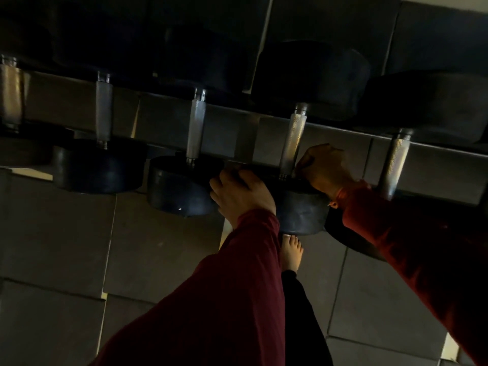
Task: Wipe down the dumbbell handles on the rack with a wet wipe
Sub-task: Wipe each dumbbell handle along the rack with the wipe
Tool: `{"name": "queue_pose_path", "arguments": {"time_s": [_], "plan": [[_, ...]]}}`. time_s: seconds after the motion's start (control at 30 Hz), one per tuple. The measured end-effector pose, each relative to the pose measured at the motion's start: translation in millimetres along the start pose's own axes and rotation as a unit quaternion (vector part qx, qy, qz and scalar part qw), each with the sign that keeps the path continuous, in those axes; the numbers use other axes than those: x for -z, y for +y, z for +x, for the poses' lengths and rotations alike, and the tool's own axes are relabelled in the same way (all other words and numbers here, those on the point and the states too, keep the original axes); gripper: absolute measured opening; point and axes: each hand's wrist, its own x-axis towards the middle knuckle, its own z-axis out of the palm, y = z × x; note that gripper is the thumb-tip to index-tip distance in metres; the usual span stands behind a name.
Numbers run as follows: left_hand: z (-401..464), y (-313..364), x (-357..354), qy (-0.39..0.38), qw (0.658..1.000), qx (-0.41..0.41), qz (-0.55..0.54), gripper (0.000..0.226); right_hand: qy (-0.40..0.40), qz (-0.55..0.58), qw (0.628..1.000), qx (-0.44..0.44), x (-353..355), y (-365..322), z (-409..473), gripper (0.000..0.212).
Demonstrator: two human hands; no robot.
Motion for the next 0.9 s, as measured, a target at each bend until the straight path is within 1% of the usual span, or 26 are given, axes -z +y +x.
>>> {"name": "queue_pose_path", "arguments": {"time_s": [0.13,0.2,0.27,0.33,0.43,0.5,0.57,0.63,0.7,0.73,0.83,0.87,0.9], "plan": [[0.8,-0.1,0.2,-0.008,1.0,0.005,-0.001,0.036,0.045,0.026,0.999,0.019,6.0,1.3,-11.0,0.01],[0.7,0.2,0.7,-0.009,1.0,0.0,0.001,0.036,0.101,0.061,0.991,0.061,8.2,0.6,-19.0,0.016],[0.6,-0.2,0.7,-0.011,1.0,-0.004,0.004,0.036,0.153,0.116,0.974,0.12,7.1,0.6,-26.5,0.017],[1.2,-0.7,0.3,-0.01,1.0,-0.002,0.004,0.037,0.147,0.123,0.97,0.153,4.1,1.6,-30.1,0.013],[1.5,-0.3,0.9,-0.01,1.0,-0.002,0.0,0.038,0.083,0.04,0.984,0.15,4.3,-0.1,-25.6,0.007],[0.6,0.0,0.9,-0.012,1.0,-0.004,-0.004,0.044,0.073,0.005,0.988,0.139,6.5,-1.3,-17.9,0.011],[-0.5,0.2,1.0,-0.01,1.0,-0.006,-0.006,0.054,0.09,0.002,0.985,0.15,4.3,-0.9,-13.7,0.017],[-0.1,0.0,0.8,-0.008,1.0,-0.002,-0.003,0.05,0.119,0.013,0.979,0.166,-1.9,-1.9,-13.5,0.016],[0.8,-0.5,0.4,-0.009,1.0,0.002,0.002,0.041,0.148,0.081,0.973,0.154,-3.9,-5.5,-10.3,0.014],[1.1,-0.5,0.3,-0.009,1.0,0.003,0.005,0.039,0.178,0.112,0.966,0.152,-3.8,-8.1,-5.1,0.013],[0.9,0.2,0.7,-0.009,1.0,0.002,0.006,0.037,0.305,0.116,0.93,0.171,-2.2,-21.9,11.1,0.008],[1.4,0.5,0.6,-0.009,1.0,0.0,0.008,0.037,0.34,0.125,0.917,0.166,-3.1,-25.2,13.9,0.008],[2.0,-0.2,0.6,-0.01,1.0,0.0,0.011,0.037,0.358,0.152,0.909,0.148,-5.4,-27.6,13.0,0.009]]}}
